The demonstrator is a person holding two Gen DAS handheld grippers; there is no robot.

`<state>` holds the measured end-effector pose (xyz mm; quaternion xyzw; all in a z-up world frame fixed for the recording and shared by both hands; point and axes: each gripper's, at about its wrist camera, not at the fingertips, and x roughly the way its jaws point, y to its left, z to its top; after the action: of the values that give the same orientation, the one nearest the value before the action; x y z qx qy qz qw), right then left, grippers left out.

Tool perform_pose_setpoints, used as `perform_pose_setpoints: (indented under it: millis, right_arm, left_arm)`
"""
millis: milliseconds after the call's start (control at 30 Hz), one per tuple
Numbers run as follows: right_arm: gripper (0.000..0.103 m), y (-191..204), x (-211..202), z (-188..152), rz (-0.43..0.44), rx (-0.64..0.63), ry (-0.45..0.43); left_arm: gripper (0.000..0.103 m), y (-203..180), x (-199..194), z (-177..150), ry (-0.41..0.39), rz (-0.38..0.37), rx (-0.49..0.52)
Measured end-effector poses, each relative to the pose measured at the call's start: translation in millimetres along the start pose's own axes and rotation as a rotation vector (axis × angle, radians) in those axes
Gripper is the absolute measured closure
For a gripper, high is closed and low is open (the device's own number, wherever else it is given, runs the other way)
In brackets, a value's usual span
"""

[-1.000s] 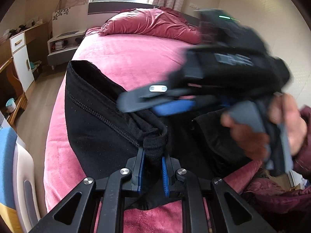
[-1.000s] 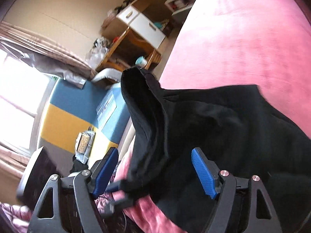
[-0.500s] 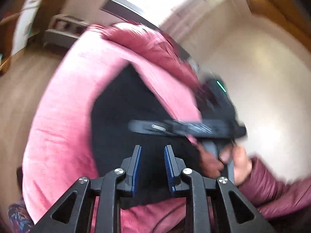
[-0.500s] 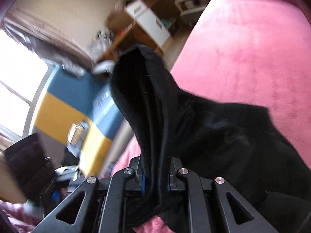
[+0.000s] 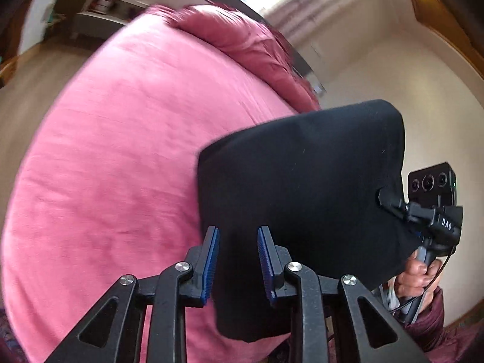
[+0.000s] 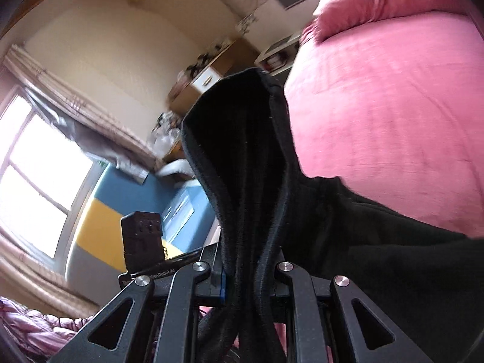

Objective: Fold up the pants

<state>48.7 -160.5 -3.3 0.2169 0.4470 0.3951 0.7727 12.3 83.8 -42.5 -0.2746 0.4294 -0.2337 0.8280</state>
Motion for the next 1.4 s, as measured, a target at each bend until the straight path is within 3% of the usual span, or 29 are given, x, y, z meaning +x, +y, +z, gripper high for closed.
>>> perform_pose_setpoints:
  millis: [167,267,500,667,800,933,1000,1133,1267,1367,1400]
  right_arm:
    - [0.089,-45.8,-48.9,-17.9,-0.099,0.096,-0.053]
    - [0.089,-93.1,-74.0,-37.4,-0.167,0.203,-0.074]
    - [0.088,-182.0,-81.7,-71.3,-0.266,0.411,-0.078]
    - [0.078,-206.6,-93.2,-83.2,-0.269,0.489,-0.120]
    - [0.048,-198.8,-129.5,-93.7,-0.311,0.502,-0.200]
    - [0.048,-174.5,-172.1,-107.6,-0.315,0.494,-0.252]
    - [0.048,-154.4,-178.3,-116.4,-0.296,0.466,-0.227]
    - [0.052,-140.5,-163.1,-137.3,-0.264,0.490,-0.159]
    - [0.056,-159.6,-141.4,-146.9,-0.293,0.584,-0.157]
    - [0.075,-171.0,-135.8,-146.8,-0.343,0.626,-0.187]
    - [0.088,-172.0,-135.6,-145.3,-0.366,0.627,-0.191]
  left_arm:
    - [0.075,-40.2,48.4,-7.4,0.118,-0.039,0.104]
    - [0.075,-54.9,73.0,-15.5,0.188,-0.050,0.141]
    - [0.075,-80.7,118.9,-36.4,0.331,-0.050,0.210]
    - [0.075,-88.7,133.1,-43.5,0.361,-0.024,0.220]
    - [0.075,-85.4,132.8,-41.6,0.358,-0.029,0.210]
    - [0.075,-77.5,127.5,-43.7,0.346,-0.042,0.185]
    - [0.075,-79.1,116.8,-39.3,0.335,-0.044,0.185]
    - [0.075,-72.9,104.4,-37.6,0.316,-0.050,0.183]
    - [0.075,-69.5,93.8,-38.6,0.307,-0.050,0.189]
    - [0.075,-68.2,83.5,-36.8,0.296,-0.045,0.191]
    - [0.075,-66.9,81.4,-36.4,0.294,-0.046,0.189]
